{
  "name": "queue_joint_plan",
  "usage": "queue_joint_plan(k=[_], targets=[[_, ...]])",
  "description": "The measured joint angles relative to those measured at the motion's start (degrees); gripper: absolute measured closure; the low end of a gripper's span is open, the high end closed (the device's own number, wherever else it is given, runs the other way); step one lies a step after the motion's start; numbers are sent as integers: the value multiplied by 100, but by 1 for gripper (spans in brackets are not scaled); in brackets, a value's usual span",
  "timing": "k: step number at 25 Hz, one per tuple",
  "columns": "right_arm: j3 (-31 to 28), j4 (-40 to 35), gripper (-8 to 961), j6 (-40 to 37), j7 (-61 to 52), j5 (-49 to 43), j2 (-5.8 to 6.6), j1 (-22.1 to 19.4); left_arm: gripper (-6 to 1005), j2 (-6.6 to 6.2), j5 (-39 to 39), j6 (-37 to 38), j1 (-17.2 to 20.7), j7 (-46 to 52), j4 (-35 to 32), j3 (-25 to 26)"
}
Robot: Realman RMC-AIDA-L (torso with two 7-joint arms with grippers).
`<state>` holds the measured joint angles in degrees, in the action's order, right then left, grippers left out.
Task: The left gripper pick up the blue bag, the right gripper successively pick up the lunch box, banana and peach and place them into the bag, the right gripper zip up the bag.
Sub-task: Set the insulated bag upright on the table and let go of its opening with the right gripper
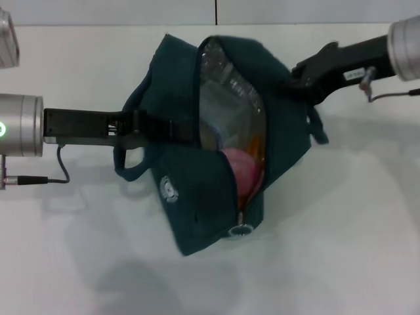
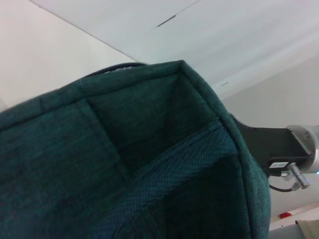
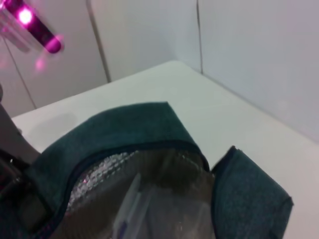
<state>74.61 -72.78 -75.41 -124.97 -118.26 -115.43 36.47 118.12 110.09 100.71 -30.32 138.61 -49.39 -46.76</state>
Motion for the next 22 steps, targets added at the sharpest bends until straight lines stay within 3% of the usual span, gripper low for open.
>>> queue_joint_plan(k=[7, 22], targets=[[-186, -691, 870, -108, -3, 149, 8, -285, 958, 102, -175, -32, -52, -52, 92, -3], [-1387, -1309, 904, -1101, 254, 467, 19, -989, 959, 157, -486, -343, -726, -659, 1380, -56]])
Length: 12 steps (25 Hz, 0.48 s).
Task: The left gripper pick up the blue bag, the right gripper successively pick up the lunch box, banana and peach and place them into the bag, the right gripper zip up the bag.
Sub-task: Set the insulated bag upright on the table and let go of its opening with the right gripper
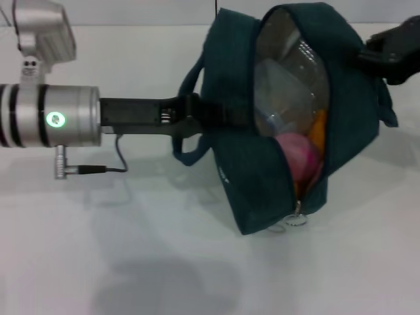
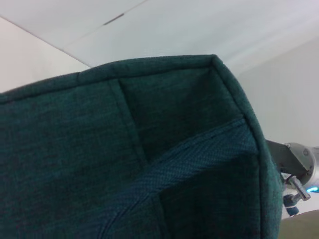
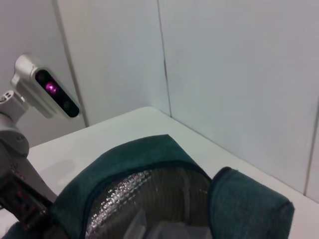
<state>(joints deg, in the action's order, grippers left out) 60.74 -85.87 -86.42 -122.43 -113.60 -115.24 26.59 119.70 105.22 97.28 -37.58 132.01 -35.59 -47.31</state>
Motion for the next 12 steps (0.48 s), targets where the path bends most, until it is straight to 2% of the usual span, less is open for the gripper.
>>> queue_joint_plan(k=[5, 12], targets=[[-184, 312, 905, -118, 144, 55, 2, -69, 958, 8, -4, -276, -279, -274, 712, -2], [-178, 986, 905, -110, 304, 65, 2, 40, 958, 24, -4, -411, -345, -313, 1010, -60]])
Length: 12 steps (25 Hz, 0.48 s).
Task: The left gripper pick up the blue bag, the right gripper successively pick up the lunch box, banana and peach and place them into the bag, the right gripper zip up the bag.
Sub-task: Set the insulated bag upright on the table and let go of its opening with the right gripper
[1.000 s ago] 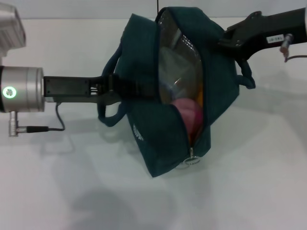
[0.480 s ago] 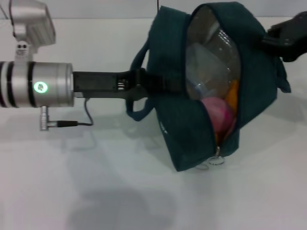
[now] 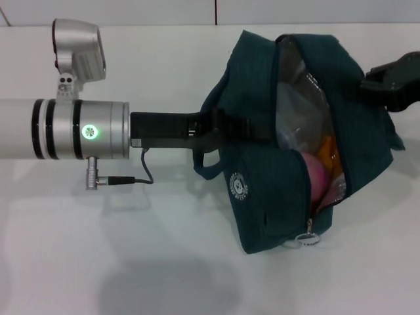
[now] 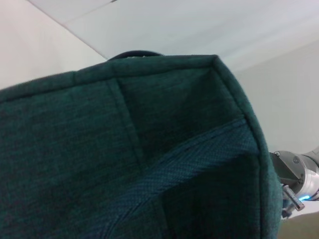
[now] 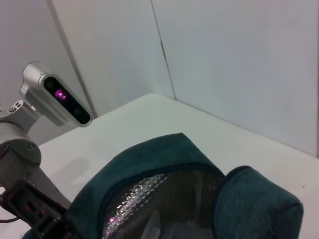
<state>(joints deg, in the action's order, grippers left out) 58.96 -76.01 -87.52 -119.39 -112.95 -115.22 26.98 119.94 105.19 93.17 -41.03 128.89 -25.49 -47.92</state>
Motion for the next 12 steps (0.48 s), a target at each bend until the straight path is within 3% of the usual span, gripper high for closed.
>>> queue_joint_plan(k=[12], targets=[[-12, 780, 906, 79, 109, 9, -1, 335, 958, -11, 29, -205, 142, -31, 118, -7]])
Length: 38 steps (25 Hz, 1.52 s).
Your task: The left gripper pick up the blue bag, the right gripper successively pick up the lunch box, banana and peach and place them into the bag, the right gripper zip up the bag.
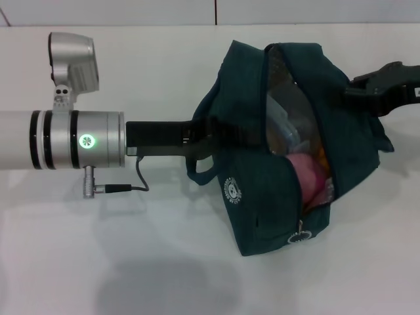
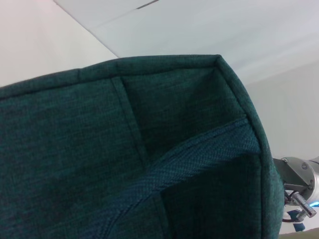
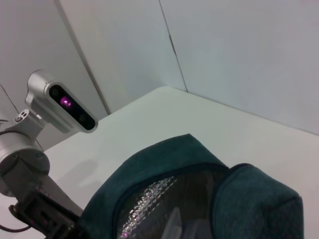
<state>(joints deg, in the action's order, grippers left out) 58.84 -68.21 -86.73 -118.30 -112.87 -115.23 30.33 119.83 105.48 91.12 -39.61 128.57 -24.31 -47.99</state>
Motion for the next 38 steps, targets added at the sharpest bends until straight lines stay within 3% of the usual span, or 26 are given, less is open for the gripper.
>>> queue_joint_plan(k=[7, 12, 16, 24, 29, 31, 38], targets=[[-19, 62, 907, 96, 104, 285, 0, 4, 957, -4, 14, -13, 65, -91, 5, 0], [-22, 66, 774, 96, 132, 500, 1, -33, 957, -4, 17, -17, 135, -146, 5, 0], [-167, 70, 591, -67, 335, 1048, 1, -122, 957, -8, 15, -17, 182, -150, 5, 0], [-849, 104, 408, -1321, 1260, 1879, 10, -355, 957, -13, 8, -17, 209, -150, 5, 0], [-865, 133, 310, -2176, 2356, 1694, 31, -642, 956, -7, 8, -16, 208, -199, 5, 0], [-841, 174, 154, -2431, 2850, 1453, 18, -798, 956, -6, 0, -16, 208, -212, 5, 0], [-781, 1288, 155, -2784, 4186, 250, 21, -935, 956, 3, -16, -16, 241, -252, 5, 0]])
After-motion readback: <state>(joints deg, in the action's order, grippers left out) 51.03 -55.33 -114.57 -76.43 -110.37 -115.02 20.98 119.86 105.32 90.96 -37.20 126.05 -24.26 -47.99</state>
